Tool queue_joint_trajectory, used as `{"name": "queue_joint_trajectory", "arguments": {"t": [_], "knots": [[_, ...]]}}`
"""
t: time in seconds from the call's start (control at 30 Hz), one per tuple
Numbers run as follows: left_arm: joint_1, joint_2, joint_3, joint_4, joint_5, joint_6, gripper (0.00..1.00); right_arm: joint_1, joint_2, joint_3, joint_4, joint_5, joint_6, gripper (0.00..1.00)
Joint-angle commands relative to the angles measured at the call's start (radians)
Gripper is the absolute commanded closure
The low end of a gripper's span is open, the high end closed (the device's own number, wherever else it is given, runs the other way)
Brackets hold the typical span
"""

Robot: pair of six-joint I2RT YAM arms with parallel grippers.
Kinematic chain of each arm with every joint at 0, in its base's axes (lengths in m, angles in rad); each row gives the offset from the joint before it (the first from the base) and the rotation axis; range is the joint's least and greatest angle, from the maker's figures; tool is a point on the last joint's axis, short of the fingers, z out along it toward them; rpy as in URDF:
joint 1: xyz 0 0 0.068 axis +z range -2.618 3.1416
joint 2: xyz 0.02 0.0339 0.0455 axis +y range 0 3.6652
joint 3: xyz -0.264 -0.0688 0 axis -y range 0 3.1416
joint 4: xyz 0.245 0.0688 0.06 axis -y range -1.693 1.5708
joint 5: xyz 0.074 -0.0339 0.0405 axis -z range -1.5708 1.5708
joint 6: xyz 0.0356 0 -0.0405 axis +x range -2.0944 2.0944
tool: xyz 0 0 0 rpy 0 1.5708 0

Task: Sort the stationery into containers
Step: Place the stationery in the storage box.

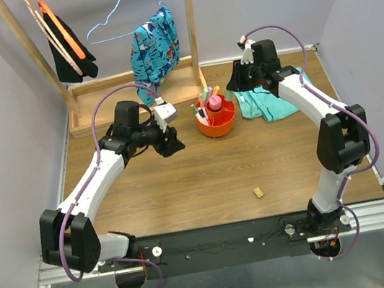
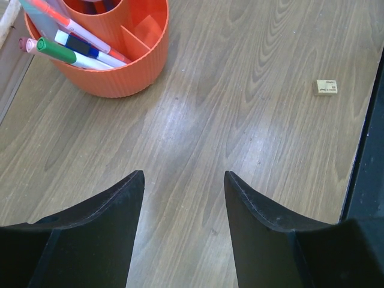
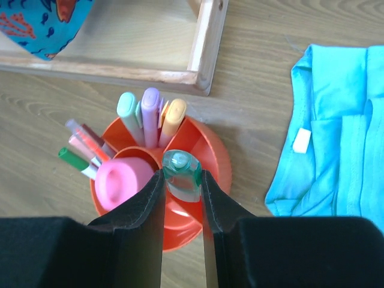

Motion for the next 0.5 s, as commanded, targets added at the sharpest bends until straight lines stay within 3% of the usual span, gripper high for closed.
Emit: {"name": "queue_joint_trajectory", "arguments": {"t": [0.0, 0.47], "knots": [[0.014, -0.02, -0.007, 0.018, 0.022, -0.012, 0.35, 0.005, 0.049, 0.05, 0.053, 0.041, -0.023, 0.8], [0.023, -0.008, -0.003, 0.026, 0.023, -0.023, 0.35, 0.039, 0.063, -0.028, 0.066, 0.047, -0.019, 0.77]]}}
